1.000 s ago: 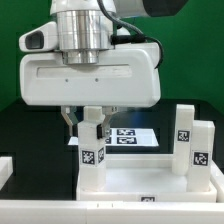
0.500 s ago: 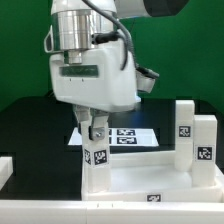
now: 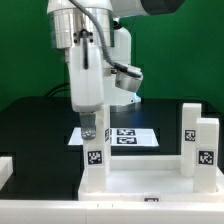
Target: Assemble desk
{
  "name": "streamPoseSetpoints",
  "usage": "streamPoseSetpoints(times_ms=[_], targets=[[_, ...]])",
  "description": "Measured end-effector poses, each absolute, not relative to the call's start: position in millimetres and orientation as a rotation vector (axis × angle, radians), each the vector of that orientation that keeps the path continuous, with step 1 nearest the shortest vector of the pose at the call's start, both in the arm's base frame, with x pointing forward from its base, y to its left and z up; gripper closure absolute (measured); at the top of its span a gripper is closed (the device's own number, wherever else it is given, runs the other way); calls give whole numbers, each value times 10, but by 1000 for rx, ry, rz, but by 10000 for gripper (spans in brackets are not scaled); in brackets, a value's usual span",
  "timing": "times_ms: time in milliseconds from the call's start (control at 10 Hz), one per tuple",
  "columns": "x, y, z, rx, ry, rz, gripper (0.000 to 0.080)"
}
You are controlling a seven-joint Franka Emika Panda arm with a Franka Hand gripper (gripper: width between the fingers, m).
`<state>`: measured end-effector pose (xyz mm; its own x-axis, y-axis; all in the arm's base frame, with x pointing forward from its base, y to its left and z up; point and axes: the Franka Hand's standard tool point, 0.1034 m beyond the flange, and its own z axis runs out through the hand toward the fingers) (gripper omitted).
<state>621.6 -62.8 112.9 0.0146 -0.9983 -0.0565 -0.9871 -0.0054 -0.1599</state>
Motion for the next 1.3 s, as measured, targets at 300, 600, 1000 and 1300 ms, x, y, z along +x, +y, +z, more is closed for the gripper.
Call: streamPoseSetpoints(times_ms=[300, 600, 1000, 1300], targets=[[6174, -601, 1094, -1565, 2509, 17, 512], [6163, -609, 1094, -1522, 2541, 17, 507], [6140, -525, 1211, -1610, 2465, 15, 173], [6332, -563, 1555, -1639, 2390, -11, 157]])
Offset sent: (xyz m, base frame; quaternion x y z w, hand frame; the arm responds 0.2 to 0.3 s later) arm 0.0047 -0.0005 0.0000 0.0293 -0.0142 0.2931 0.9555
